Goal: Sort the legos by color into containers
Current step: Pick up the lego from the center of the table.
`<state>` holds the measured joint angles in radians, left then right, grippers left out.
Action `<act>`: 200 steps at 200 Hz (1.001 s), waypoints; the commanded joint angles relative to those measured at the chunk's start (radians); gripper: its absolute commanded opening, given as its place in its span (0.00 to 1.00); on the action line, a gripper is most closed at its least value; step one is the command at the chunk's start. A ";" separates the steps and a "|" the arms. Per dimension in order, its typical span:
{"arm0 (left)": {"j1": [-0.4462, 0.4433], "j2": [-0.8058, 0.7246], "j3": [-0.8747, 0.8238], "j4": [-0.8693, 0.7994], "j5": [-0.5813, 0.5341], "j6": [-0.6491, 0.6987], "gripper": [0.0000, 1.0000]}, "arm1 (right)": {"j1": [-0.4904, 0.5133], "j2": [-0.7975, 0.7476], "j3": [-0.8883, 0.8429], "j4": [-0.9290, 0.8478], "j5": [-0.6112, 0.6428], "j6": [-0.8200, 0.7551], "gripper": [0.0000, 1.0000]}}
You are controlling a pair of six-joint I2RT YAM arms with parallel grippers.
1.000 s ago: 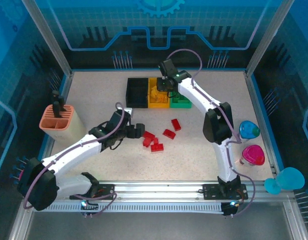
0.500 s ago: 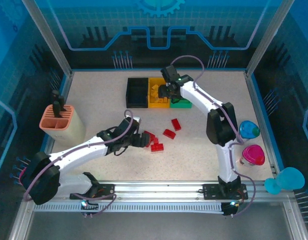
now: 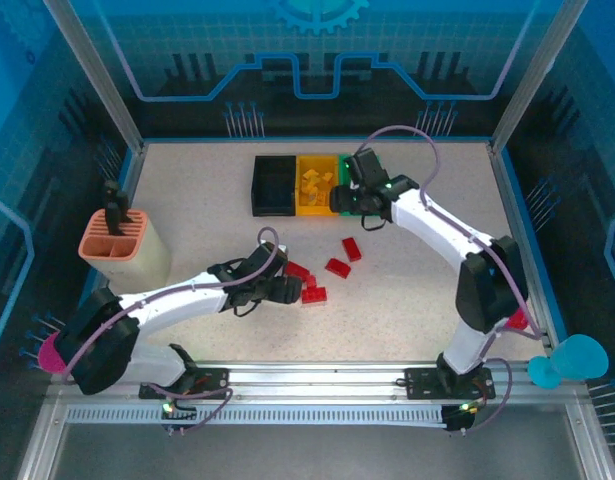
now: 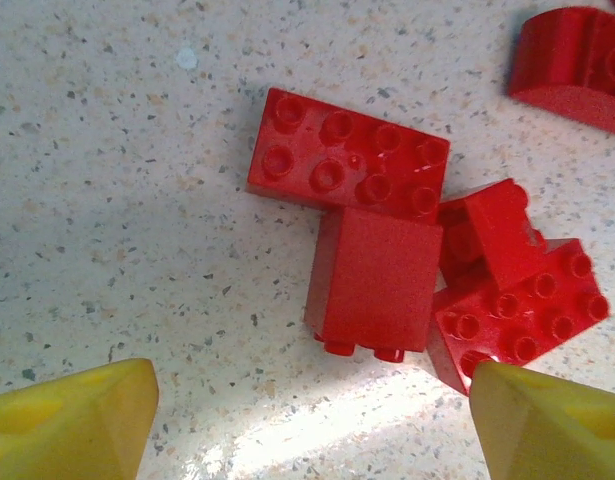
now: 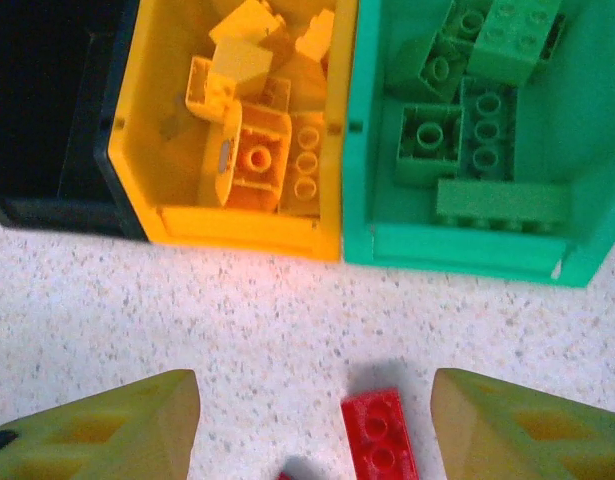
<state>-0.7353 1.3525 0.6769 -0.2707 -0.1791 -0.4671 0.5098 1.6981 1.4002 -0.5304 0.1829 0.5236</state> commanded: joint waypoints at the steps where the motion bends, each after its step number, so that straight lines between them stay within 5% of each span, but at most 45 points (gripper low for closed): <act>1: -0.005 0.040 -0.006 0.034 0.003 -0.013 0.80 | 0.010 -0.100 -0.090 0.046 -0.024 0.011 0.63; 59: -0.004 0.137 0.048 0.053 -0.003 0.004 0.78 | 0.009 -0.333 -0.380 0.116 -0.024 0.031 0.62; 120: -0.005 0.220 0.109 0.050 0.010 0.018 0.70 | 0.004 -0.395 -0.483 0.122 -0.013 0.065 0.62; 174: -0.004 0.252 0.159 0.034 0.026 0.036 0.40 | 0.003 -0.395 -0.504 0.141 -0.020 0.083 0.61; 200: -0.003 0.209 0.195 -0.018 -0.005 0.061 0.34 | 0.001 -0.394 -0.510 0.145 -0.021 0.085 0.61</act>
<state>-0.7361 1.5978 0.8211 -0.2333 -0.1684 -0.4393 0.5102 1.3258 0.9085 -0.4137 0.1562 0.5915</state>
